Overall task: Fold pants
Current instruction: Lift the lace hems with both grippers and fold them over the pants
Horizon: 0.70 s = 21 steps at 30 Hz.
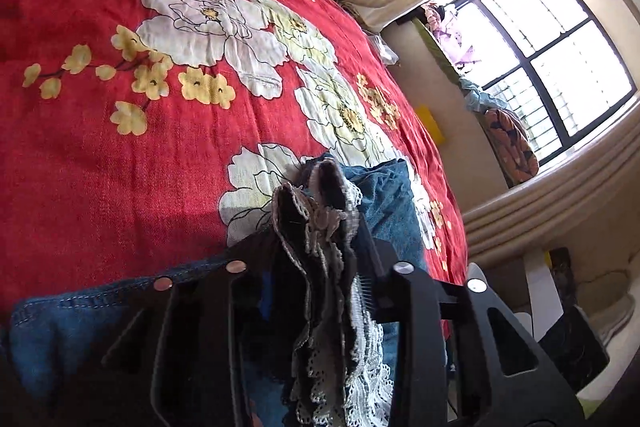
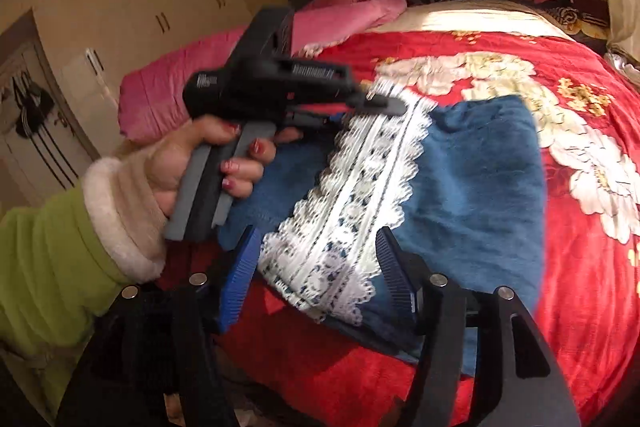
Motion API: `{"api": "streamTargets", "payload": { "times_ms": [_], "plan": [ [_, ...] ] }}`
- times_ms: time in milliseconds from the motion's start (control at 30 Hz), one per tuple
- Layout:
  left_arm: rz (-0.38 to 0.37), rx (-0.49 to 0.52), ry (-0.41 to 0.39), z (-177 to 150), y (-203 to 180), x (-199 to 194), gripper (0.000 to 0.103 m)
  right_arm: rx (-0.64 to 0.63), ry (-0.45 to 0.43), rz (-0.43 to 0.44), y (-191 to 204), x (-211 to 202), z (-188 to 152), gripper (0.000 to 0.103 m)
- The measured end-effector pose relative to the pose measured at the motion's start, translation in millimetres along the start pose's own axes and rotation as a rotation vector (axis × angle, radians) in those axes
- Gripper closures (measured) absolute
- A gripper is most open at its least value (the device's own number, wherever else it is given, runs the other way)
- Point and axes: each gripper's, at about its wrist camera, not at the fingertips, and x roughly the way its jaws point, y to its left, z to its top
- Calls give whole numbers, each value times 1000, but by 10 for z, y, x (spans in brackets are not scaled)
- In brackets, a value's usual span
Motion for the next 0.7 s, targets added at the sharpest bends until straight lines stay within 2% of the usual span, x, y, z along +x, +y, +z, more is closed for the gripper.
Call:
{"api": "streamTargets", "payload": {
  "times_ms": [33,100,167,267,333,400,467,567,633,700],
  "plan": [
    [-6,-3,-1,1,-1,-3,82,50,-27,-20,-174,-73,86,44],
    [-9,-8,-1,-14,-6,-31,83,148,-24,-108,-586,-63,268,43],
    [-17,-12,-10,-39,-20,-76,84,242,-8,-126,-1028,65,433,42],
    [-27,-13,-40,-71,-51,-161,86,408,49,-74,-1549,375,554,42],
    [-53,-26,-55,-81,-47,-203,86,463,98,-26,-1734,578,591,42],
    [-82,-32,-57,-91,-60,-206,86,523,115,53,-1830,726,619,49],
    [-88,-27,-54,-102,-84,-180,86,534,137,105,-1869,810,646,94],
    [-58,-35,-56,-92,-102,-137,86,515,107,75,-1935,727,647,96],
    [10,-52,-63,-78,-55,-103,86,492,127,15,-1961,745,602,96],
    [111,-86,-50,-81,43,-39,88,468,145,-20,-1953,808,559,96]
  ]
}}
